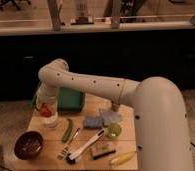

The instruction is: Place apple in paper cup

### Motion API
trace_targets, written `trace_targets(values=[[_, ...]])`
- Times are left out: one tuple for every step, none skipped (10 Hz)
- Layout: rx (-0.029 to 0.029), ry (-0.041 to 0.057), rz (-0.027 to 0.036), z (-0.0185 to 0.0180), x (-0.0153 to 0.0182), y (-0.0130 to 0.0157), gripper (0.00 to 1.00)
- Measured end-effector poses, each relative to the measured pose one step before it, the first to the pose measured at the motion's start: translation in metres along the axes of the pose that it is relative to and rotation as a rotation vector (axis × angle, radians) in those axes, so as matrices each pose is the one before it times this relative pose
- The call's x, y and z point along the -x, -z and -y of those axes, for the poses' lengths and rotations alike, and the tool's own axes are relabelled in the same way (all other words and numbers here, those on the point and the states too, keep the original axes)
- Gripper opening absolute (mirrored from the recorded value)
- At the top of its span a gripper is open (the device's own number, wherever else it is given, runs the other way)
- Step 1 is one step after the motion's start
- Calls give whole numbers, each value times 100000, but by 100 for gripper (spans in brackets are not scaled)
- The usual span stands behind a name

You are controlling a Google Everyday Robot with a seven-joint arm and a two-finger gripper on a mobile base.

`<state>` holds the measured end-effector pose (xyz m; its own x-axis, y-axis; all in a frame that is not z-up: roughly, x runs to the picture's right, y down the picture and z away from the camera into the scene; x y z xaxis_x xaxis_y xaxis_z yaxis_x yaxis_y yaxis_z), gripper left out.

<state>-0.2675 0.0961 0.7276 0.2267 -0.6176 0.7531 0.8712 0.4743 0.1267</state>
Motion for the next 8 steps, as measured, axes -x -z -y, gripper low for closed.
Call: trace_targets(values=[[334, -941, -304, -317, -161, -97, 77], [273, -492, 9, -172, -44, -125, 80], [248, -481, 18, -135, -16, -87, 80], [273, -438, 89, -202, -49, -112, 80], [224, -317, 47, -151, -8, 13, 80], [156, -64, 37, -57, 3, 25, 80], [194, 15, -30, -62, 0, 24, 80], [169, 70, -352, -83, -38, 172, 80]])
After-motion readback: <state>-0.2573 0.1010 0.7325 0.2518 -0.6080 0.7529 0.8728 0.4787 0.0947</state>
